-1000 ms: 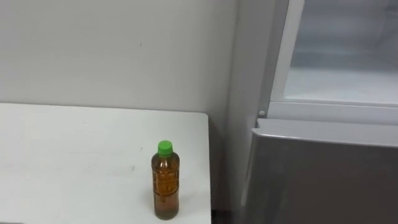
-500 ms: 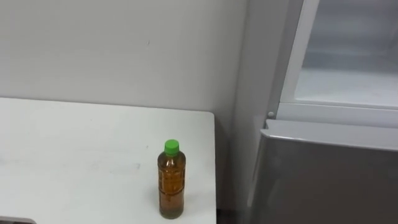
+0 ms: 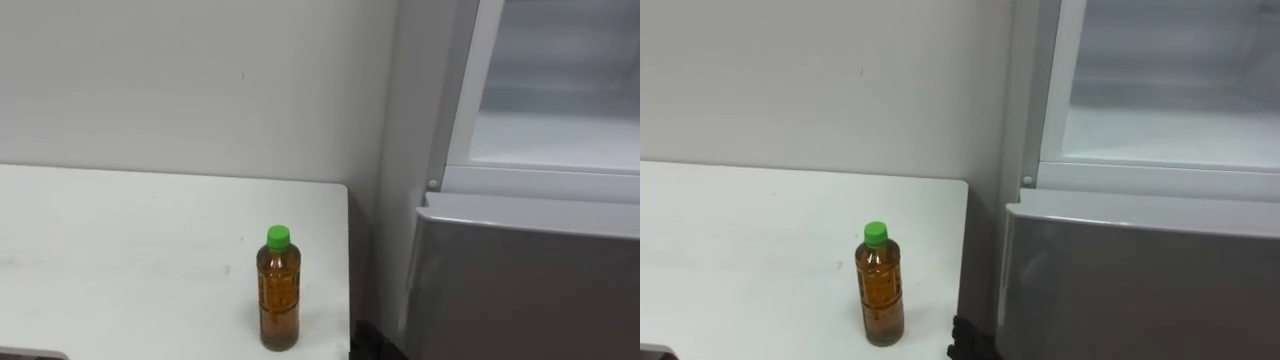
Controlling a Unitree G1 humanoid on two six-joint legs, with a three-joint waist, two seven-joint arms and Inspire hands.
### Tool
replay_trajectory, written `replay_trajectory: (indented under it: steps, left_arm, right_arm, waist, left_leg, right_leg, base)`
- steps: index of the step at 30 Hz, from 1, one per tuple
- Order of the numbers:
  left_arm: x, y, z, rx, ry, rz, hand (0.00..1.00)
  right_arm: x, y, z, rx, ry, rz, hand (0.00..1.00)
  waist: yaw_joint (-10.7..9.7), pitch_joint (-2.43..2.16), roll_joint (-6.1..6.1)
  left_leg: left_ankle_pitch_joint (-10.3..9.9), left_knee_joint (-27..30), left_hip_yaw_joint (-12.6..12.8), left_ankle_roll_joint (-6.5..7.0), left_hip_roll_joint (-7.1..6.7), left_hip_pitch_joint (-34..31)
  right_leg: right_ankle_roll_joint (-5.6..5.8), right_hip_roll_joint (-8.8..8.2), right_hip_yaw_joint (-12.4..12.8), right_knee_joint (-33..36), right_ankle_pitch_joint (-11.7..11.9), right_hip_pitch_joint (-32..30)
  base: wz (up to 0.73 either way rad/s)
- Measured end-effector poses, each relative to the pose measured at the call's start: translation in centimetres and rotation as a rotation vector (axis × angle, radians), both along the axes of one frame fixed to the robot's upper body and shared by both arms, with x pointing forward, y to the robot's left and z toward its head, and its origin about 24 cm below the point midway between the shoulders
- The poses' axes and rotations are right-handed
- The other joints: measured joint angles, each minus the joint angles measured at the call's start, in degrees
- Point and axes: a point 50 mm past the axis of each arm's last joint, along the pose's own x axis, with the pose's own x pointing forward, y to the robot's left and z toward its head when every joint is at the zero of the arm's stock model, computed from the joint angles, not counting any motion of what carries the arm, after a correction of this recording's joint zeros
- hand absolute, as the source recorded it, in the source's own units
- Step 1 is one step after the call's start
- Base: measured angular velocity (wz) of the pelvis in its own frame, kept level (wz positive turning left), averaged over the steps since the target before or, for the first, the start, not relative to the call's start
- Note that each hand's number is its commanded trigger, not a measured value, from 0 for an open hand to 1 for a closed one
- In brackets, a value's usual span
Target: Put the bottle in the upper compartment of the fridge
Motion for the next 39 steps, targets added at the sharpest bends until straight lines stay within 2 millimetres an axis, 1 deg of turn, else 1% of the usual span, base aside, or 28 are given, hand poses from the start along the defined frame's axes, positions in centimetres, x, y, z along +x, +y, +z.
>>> replay_trajectory:
  steps: [6,7,11,12,14,18,21,23,27,31,36,39]
  left_arm:
    - [-0.1,0.0,-0.1,0.0,0.022,-0.001,0.0]
    - [-0.1,0.0,-0.1,0.005,0.026,-0.01,0.0]
    - [-0.1,0.0,0.0,0.021,0.029,-0.036,0.0]
    - [0.0,0.1,0.0,0.032,0.029,-0.038,0.0]
    - [0.1,0.2,0.0,0.045,0.03,-0.05,0.0]
    - [0.0,0.9,0.2,0.065,0.036,-0.059,0.0]
    - [-0.6,1.0,0.0,0.071,0.079,-0.076,0.0]
    - [-1.2,0.9,-0.2,0.07,0.12,-0.092,0.0]
    - [-1.6,0.9,-0.2,0.072,0.151,-0.111,0.0]
    - [-1.7,0.8,-0.2,0.077,0.169,-0.133,0.0]
    - [-1.5,0.8,-0.2,0.085,0.171,-0.148,0.0]
    - [-1.6,0.7,-0.3,0.09,0.178,-0.145,0.0]
  right_arm:
    - [0.3,0.1,0.6,0.018,-0.016,0.004,0.0]
    - [0.5,0.3,1.0,0.021,-0.031,0.011,0.0]
    - [1.1,0.7,2.8,0.042,-0.105,0.026,0.0]
    - [1.3,0.8,3.2,0.044,-0.125,0.031,0.0]
    - [1.6,1.0,3.9,0.049,-0.155,0.039,0.0]
    - [2.2,1.3,4.9,0.055,-0.195,0.051,0.0]
    - [2.2,1.4,5.4,0.057,-0.219,0.054,0.0]
    - [2.4,1.4,5.8,0.054,-0.233,0.053,0.0]
    - [3.0,1.4,6.4,0.044,-0.254,0.035,0.0]
    - [3.9,1.3,7.4,0.024,-0.29,0.004,0.0]
    - [4.5,1.3,8.1,0.017,-0.309,-0.03,0.0]
    - [4.7,1.0,8.3,0.012,-0.31,-0.066,0.0]
  waist:
    - [0.2,-0.01,0.03]
    - [0.24,-0.12,-0.24]
    - [0.82,-0.16,-0.54]
    - [1.13,-0.22,-0.91]
    - [1.35,-0.07,-1.18]
    - [1.68,0.25,-2.31]
    - [1.52,0.27,-2.33]
    - [1.33,0.41,-2.13]
    - [1.25,0.59,-1.95]
    - [1.25,0.48,-2.12]
    - [1.25,0.2,-2.57]
    - [1.41,0.15,-2.69]
  left_leg:
    - [0.0,-0.19,-0.07,0.0,-0.01,-0.08]
    - [0.0,-0.24,-0.1,0.0,-0.01,-0.1]
    - [0.01,-0.22,-0.12,0.01,-0.03,0.01]
    - [0.02,-0.15,-0.12,0.01,-0.04,0.11]
    - [0.02,-0.12,-0.13,0.02,-0.04,0.13]
    - [0.01,-0.11,-0.49,0.02,-0.09,0.09]
    - [0.01,-0.06,-0.97,0.02,-0.14,0.08]
    - [0.01,0.05,-1.04,0.02,-0.14,0.09]
    - [0.01,-0.09,-1.25,0.02,-0.14,-0.12]
    - [0.01,-0.07,-1.3,0.01,-0.13,-0.23]
    - [0.02,0.14,-1.39,0.02,-0.13,-0.2]
    - [0.02,0.36,-1.63,0.03,-0.15,0.0]
  right_leg:
    - [0.0,0.0,0.01,0.01,0.0,-0.09]
    - [0.0,0.0,0.0,0.01,0.0,-0.14]
    - [0.0,0.01,0.06,0.01,0.0,-0.19]
    - [0.0,0.0,0.16,0.02,0.0,-0.13]
    - [0.0,0.0,0.26,0.02,0.0,-0.12]
    - [0.0,0.0,0.31,0.02,0.0,0.04]
    - [0.0,0.0,0.35,0.01,0.0,0.35]
    - [0.0,0.0,0.37,-0.02,0.0,0.44]
    - [0.0,0.0,0.15,-0.01,0.0,0.42]
    - [0.02,0.0,-0.01,-0.01,-0.01,0.37]
    - [0.02,0.0,-0.05,-0.01,-0.01,0.42]
    - [0.02,-0.01,-0.06,-0.01,-0.01,0.77]
  base:
    - [0.0]
    - [0.0]
    - [0.0]
    - [0.0]
    - [0.0]
    - [0.04]
    - [0.08]
    - [0.02]
    - [0.01]
    - [0.0]
    - [0.0]
    - [0.03]
